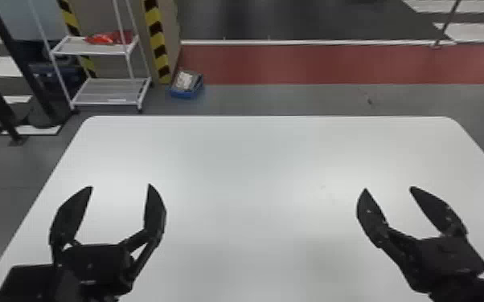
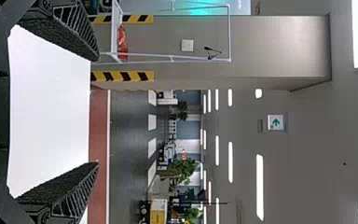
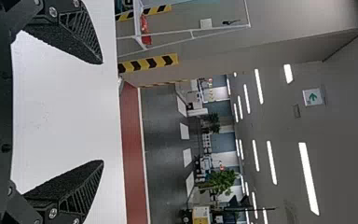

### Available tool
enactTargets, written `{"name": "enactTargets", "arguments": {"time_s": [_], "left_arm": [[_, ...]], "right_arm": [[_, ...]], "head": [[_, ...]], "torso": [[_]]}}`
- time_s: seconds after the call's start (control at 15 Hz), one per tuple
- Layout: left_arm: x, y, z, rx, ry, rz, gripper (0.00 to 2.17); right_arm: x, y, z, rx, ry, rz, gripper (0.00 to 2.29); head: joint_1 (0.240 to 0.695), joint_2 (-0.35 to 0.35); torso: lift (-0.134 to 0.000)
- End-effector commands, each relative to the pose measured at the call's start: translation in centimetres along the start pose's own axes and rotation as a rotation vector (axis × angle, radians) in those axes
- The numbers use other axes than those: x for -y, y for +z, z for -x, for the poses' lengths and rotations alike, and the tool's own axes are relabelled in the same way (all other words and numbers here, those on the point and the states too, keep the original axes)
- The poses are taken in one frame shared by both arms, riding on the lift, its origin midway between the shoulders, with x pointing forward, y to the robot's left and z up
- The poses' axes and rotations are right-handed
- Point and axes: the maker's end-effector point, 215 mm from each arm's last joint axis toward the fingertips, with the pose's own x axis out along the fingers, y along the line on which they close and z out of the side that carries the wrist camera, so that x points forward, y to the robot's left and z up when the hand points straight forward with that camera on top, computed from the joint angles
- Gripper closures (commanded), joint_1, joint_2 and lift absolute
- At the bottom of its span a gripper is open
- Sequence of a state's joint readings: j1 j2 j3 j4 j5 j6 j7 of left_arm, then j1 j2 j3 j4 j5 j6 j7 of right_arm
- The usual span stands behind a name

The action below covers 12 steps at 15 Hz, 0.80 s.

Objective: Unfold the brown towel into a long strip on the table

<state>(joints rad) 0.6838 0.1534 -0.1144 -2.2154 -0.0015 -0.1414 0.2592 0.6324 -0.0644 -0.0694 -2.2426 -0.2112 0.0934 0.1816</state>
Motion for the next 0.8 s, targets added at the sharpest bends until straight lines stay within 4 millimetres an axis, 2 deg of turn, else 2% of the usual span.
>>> {"name": "enactTargets", "arguments": {"time_s": [0.0, 0.73], "left_arm": [[0.10, 0.12, -0.02, 0.004, 0.000, 0.003, 0.08], [0.83, 0.96, 0.22, 0.039, -0.005, 0.015, 0.08]], "right_arm": [[0.06, 0.15, 0.09, 0.007, -0.001, 0.003, 0.13], [0.35, 0.26, 0.39, 0.013, -0.008, 0.010, 0.12]], "head": [[0.695, 0.006], [0.695, -0.011]], "torso": [[-0.117], [-0.117]]}}
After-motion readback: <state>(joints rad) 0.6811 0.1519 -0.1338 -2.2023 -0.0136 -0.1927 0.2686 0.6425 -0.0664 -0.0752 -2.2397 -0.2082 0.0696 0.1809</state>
